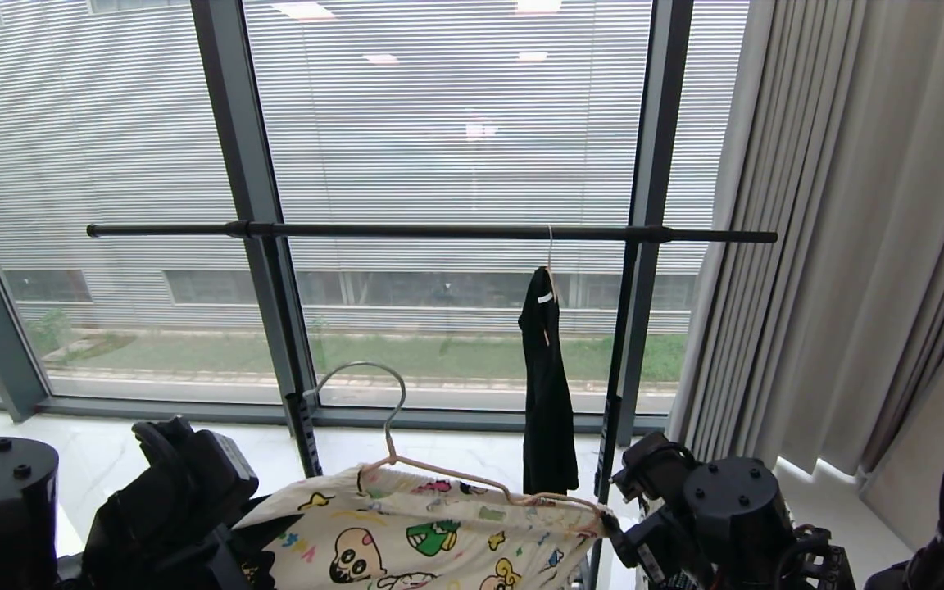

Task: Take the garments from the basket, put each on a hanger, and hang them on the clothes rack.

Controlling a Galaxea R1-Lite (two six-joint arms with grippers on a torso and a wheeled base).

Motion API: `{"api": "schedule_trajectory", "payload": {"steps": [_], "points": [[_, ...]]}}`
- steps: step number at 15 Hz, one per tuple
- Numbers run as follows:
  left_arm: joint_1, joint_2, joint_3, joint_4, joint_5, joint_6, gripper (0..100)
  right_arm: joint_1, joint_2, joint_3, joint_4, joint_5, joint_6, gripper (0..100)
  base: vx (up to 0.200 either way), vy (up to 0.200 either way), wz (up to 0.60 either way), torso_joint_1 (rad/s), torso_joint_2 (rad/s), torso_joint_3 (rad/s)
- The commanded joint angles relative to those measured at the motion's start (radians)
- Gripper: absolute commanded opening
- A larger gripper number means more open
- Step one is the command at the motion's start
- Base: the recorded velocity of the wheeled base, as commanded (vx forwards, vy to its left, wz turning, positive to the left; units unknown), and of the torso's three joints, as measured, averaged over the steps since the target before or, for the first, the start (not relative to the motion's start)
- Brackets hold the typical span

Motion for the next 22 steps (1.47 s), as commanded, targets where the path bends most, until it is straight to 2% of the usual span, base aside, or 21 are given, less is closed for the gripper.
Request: {"api": "schedule_trajectory", "payload": {"steps": [1, 5, 7, 10, 13, 14, 15, 18, 21, 22], "points": [[0.001, -0.021, 0.031, 0.001, 0.001, 0.001, 0, -0.019, -0.012, 0.0, -0.001, 0.0, -0.009, 100, 0.0, 0.0, 0.0, 0.0, 0.0, 0.0], [0.022, -0.038, 0.046, 0.001, 0.001, 0.006, 0, -0.022, -0.017, -0.017, -0.002, 0.001, -0.021, 100, 0.0, 0.0, 0.0, 0.0, 0.0, 0.0], [0.021, -0.029, 0.071, 0.001, 0.004, 0.027, 0, -0.025, -0.069, -0.05, -0.001, 0.024, -0.052, 100, 0.0, 0.0, 0.0, 0.0, 0.0, 0.0], [0.022, 0.034, 0.069, 0.001, 0.053, 0.017, 0, -0.062, -0.134, -0.135, 0.061, 0.108, -0.079, 100, 0.0, 0.0, 0.0, 0.0, 0.0, 0.0], [0.024, 0.083, 0.045, -0.001, 0.099, -0.023, 0, -0.078, -0.242, -0.242, 0.288, 0.266, -0.076, 100, 0.0, 0.0, 0.0, 0.0, 0.0, 0.0], [0.024, 0.083, 0.045, -0.001, 0.099, -0.023, 0, -0.078, -0.242, -0.242, 0.288, 0.266, -0.076, 100, 0.0, 0.0, 0.0, 0.0, 0.0, 0.0], [0.024, 0.098, 0.046, -0.001, 0.121, -0.025, 0, -0.079, -0.273, -0.302, 0.374, 0.342, -0.073, 100, 0.0, 0.0, 0.0, 0.0, 0.0, 0.0], [0.036, 0.118, 0.034, -0.007, 0.147, -0.028, 0, -0.079, -0.325, -0.325, 0.478, 0.432, -0.069, 100, 0.0, 0.0, 0.0, 0.0, 0.0, 0.0], [0.085, 0.167, 0.034, -0.105, 0.162, -0.028, 0, -0.079, -0.371, -0.325, 0.567, 0.506, -0.067, 100, 0.0, 0.0, 0.0, 0.0, 0.0, 0.0], [0.105, 0.209, 0.036, -0.168, 0.202, -0.029, 0, -0.079, -0.393, -0.325, 0.596, 0.533, -0.067, 100, 0.0, 0.0, 0.0, 0.0, 0.0, 0.0]]}}
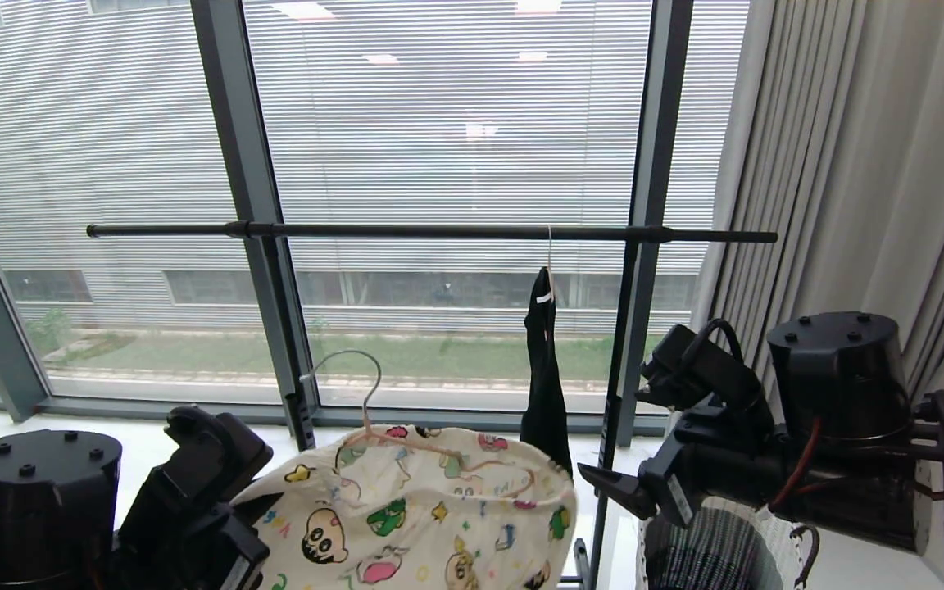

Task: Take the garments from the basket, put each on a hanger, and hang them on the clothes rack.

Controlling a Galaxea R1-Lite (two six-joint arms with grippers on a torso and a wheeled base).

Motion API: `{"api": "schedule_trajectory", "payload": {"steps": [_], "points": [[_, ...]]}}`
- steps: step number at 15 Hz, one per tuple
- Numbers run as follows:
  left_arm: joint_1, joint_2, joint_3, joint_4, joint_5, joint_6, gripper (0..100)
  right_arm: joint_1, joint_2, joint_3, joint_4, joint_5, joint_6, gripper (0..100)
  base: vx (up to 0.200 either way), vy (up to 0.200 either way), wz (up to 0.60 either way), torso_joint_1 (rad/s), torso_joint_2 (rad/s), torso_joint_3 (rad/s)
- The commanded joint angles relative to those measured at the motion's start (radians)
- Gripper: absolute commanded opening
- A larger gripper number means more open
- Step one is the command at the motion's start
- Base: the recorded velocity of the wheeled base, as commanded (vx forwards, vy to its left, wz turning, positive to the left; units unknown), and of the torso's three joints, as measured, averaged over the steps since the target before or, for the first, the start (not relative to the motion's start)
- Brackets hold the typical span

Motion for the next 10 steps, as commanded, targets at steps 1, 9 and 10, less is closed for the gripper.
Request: {"api": "schedule_trajectory", "payload": {"steps": [1, 9, 10], "points": [[0.025, 0.07, 0.003, -0.051, 0.031, -0.001, 0, 0.001, -0.046, -0.001, 0.013, 0.015, 0.0, 100, 0.0, 0.0, 0.0, 0.0, 0.0, 0.0], [-0.181, 0.137, 0.012, -0.217, 0.039, -0.022, 0, 0.001, -0.069, -0.038, 0.137, 0.086, -0.049, 100, 0.0, 0.0, 0.0, 0.0, 0.0, 0.0], [-0.217, 0.139, 0.012, -0.221, 0.037, -0.022, 0, 0.001, -0.069, -0.056, 0.18, 0.121, -0.087, 100, 0.0, 0.0, 0.0, 0.0, 0.0, 0.0]]}}
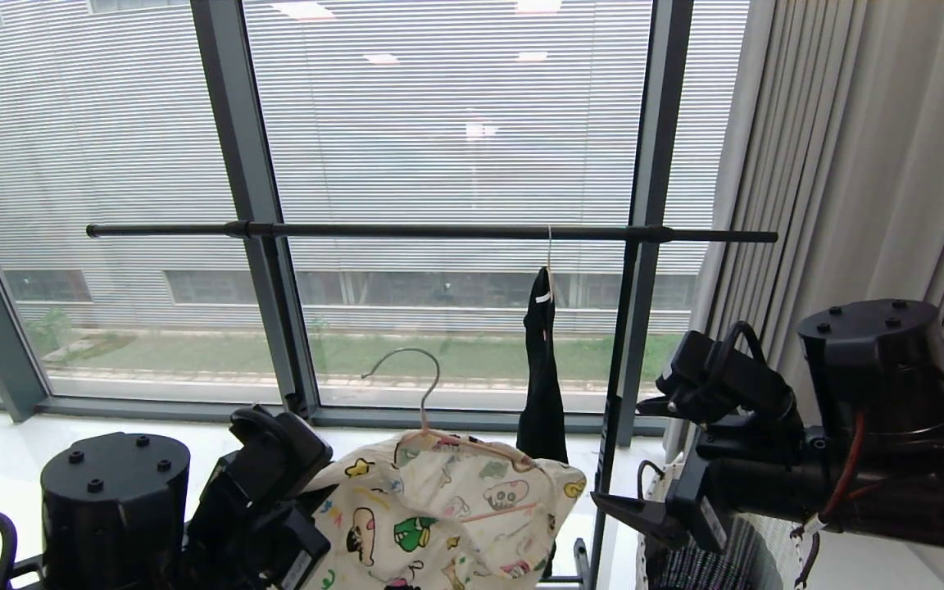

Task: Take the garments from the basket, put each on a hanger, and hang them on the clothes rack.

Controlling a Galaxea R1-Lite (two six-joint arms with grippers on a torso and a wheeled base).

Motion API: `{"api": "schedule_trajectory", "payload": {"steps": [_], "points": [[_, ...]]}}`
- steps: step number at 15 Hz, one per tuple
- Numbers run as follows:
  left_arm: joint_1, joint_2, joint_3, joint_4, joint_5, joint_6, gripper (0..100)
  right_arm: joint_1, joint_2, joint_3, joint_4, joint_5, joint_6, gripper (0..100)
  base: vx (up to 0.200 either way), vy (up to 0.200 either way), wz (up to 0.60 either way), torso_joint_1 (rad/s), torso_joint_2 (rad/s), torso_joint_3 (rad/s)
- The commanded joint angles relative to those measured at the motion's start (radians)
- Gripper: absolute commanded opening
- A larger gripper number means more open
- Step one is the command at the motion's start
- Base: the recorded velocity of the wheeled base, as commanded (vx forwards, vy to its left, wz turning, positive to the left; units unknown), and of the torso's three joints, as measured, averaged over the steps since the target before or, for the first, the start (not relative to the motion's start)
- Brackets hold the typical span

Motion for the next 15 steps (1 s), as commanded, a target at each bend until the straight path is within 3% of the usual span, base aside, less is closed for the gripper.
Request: {"api": "schedule_trajectory", "payload": {"steps": [1, 6, 9, 15], "points": [[-0.08, 0.007, 0.002, -0.005, -0.01, 0.0, 0, 0.001, 0.001, -0.03, 0.058, 0.043, -0.044, 100, 0.0, 0.0, 0.0, 0.0, 0.0, 0.0], [-0.13, -0.029, 0.005, -0.007, -0.051, 0.008, 0, 0.034, 0.041, -0.061, 0.183, 0.16, -0.127, 100, 0.0, 0.0, 0.0, 0.0, 0.0, 0.0], [-0.149, -0.049, 0.006, -0.007, -0.053, 0.008, 0, 0.087, 0.118, -0.115, 0.183, 0.17, -0.126, 100, 0.0, 0.0, 0.0, 0.0, 0.0, 0.0], [-0.156, -0.107, 0.009, -0.007, -0.053, 0.018, 0, 0.09, 0.256, -0.214, 0.183, 0.197, -0.124, 100, 0.0, 0.0, 0.0, 0.0, 0.0, 0.0]]}}
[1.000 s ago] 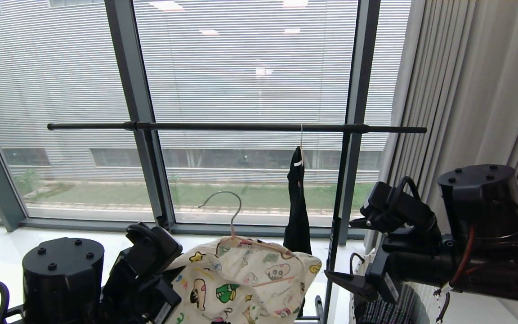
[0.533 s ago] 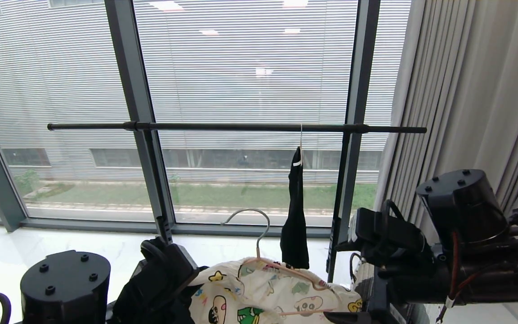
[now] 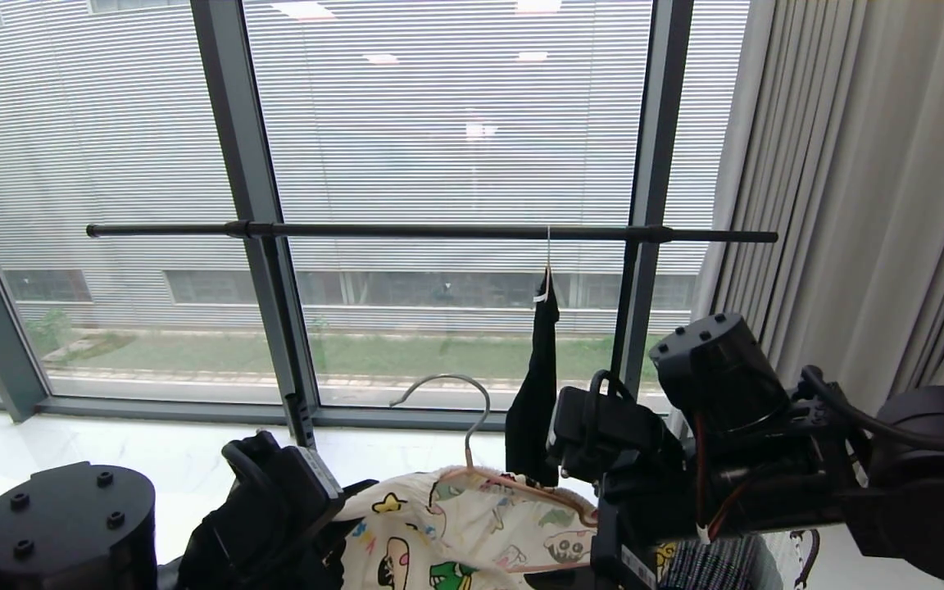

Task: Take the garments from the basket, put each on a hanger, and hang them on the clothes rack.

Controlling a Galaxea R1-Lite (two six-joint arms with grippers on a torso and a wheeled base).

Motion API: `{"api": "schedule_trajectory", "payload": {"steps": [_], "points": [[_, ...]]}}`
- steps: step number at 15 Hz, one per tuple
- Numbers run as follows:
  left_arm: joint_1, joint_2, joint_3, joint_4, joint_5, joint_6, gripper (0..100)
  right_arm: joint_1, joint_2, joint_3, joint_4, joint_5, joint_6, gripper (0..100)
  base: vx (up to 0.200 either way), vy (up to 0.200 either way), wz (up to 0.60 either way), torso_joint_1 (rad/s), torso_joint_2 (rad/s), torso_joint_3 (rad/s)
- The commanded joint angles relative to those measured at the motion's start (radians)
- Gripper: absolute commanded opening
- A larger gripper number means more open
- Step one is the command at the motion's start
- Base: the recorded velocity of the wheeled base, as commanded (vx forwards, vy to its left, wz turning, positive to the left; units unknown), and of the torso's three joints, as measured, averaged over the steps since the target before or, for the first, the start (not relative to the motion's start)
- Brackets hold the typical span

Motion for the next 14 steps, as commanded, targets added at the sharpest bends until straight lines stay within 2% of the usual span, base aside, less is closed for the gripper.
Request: {"api": "schedule_trajectory", "payload": {"steps": [1, 7, 8, 14], "points": [[-0.004, -0.032, 0.0, 0.0, -0.001, 0.008, 0, -0.002, 0.053, -0.017, -0.002, 0.0, 0.0, 100, 0.0, 0.0, 0.0, 0.0, 0.0, 0.0], [-0.007, -0.047, 0.001, 0.0, -0.015, 0.01, 0, -0.012, 0.059, -0.021, -0.003, -0.001, -0.001, 100, 0.0, 0.0, 0.0, 0.0, 0.0, 0.0], [-0.015, -0.047, 0.001, 0.0, -0.013, 0.01, 0, -0.014, 0.059, -0.021, -0.003, -0.001, -0.001, 0, 0.0, 0.0, 0.0, 0.0, 0.0, 0.0], [-0.035, -0.053, 0.001, 0.0, -0.013, 0.01, 0, -0.02, 0.059, -0.021, -0.028, -0.011, -0.007, 0, 0.0, 0.0, 0.0, 0.0, 0.0, 0.0]]}}
